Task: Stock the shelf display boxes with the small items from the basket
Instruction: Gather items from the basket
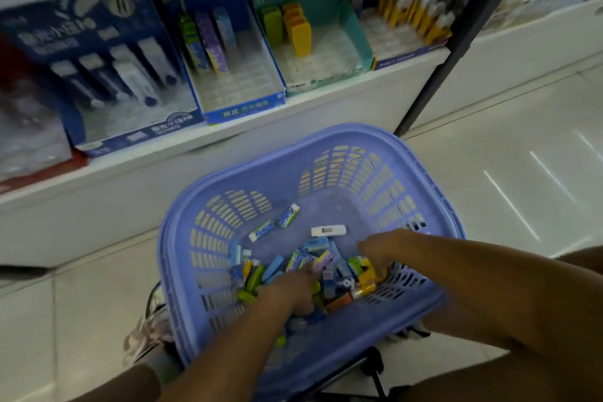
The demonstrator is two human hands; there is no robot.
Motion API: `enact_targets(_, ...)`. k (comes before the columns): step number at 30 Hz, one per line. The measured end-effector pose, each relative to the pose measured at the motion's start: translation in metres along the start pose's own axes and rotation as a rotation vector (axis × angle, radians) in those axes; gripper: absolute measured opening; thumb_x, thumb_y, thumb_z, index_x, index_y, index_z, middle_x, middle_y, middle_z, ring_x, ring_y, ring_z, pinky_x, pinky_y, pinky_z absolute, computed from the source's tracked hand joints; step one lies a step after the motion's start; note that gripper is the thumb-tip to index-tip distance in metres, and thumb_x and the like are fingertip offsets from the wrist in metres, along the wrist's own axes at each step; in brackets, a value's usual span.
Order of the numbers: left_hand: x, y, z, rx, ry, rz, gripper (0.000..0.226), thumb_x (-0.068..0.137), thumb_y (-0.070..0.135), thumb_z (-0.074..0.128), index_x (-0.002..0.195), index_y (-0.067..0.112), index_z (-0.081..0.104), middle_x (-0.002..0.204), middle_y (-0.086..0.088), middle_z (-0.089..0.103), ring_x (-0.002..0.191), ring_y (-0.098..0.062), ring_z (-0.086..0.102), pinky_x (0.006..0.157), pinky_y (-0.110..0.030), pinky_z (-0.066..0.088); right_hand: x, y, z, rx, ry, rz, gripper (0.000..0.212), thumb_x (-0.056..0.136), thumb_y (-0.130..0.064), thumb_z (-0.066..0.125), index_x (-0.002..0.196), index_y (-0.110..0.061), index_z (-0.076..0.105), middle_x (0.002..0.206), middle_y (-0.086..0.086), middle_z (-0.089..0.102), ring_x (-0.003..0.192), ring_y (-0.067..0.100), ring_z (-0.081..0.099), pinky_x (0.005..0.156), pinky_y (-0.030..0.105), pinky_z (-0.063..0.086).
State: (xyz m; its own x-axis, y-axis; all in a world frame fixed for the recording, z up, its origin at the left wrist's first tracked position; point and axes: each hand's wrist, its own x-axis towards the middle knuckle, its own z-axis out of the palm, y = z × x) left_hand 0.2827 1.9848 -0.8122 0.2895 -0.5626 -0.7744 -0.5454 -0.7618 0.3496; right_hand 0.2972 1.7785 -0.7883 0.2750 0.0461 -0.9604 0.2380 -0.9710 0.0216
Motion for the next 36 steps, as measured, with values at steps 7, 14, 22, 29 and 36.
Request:
enact_targets(7, 0.005, 0.008, -0.02, -0.173, -0.023, -0.103, 0.056, 0.09, 0.026, 0.055, 0.141, 0.012, 0.035, 0.131, -0.019, 0.052, 0.111, -0.035, 0.055, 0.075, -0.035, 0.043, 0.012, -0.001, -0.001, -0.103, -0.038, -0.02, 0.02, 0.09, -0.027, 0.063, 0.083, -0.009, 0.055, 0.074, 0.004, 0.048, 0.067, 0.021, 0.049, 0.077, 0.036, 0.045)
enact_targets(14, 0.003, 0.008, -0.052, -0.415, 0.222, -0.079, 0.048, 0.088, 0.031, 0.064, 0.129, 0.011, 0.05, 0.122, -0.012, 0.057, 0.109, -0.029, 0.057, 0.081, -0.036, 0.048, -0.018, 0.018, -0.036, 0.28, -0.105, -0.082, 0.03, 0.094, -0.027, 0.055, 0.067, -0.014, 0.051, 0.065, 0.006, 0.047, 0.055, 0.017, 0.052, 0.063, 0.031, 0.045)
enact_targets(22, -0.033, 0.032, -0.131, -0.529, 0.537, 0.096, 0.046, 0.076, 0.03, 0.077, 0.115, 0.013, 0.059, 0.111, -0.009, 0.067, 0.099, -0.025, 0.064, 0.084, -0.038, 0.052, -0.095, 0.032, -0.108, 0.868, 0.084, -0.399, 0.032, 0.1, -0.026, 0.04, 0.083, -0.008, 0.06, 0.074, 0.007, 0.061, 0.061, 0.014, 0.051, 0.059, 0.022, 0.042)
enact_targets(29, -0.092, 0.019, -0.181, -0.963, 0.746, 0.157, 0.013, 0.086, 0.018, 0.067, 0.095, 0.011, 0.061, 0.071, -0.003, 0.066, 0.057, -0.005, 0.066, 0.064, -0.023, 0.058, -0.149, 0.049, -0.135, 1.335, 0.368, -0.716, 0.021, 0.09, -0.001, 0.055, 0.109, -0.008, 0.06, 0.09, 0.002, 0.068, 0.074, 0.012, 0.066, 0.068, 0.017, 0.055)
enact_targets(36, -0.119, 0.007, -0.173, -1.683, 0.873, 0.133, 0.022, 0.098, 0.017, 0.043, 0.1, 0.007, 0.062, 0.055, 0.001, 0.055, 0.041, -0.012, 0.048, 0.042, -0.022, 0.043, -0.167, 0.032, -0.154, 1.463, 0.581, -0.8, 0.023, 0.086, 0.002, 0.059, 0.107, -0.008, 0.059, 0.088, 0.005, 0.066, 0.066, 0.014, 0.064, 0.062, 0.018, 0.055)
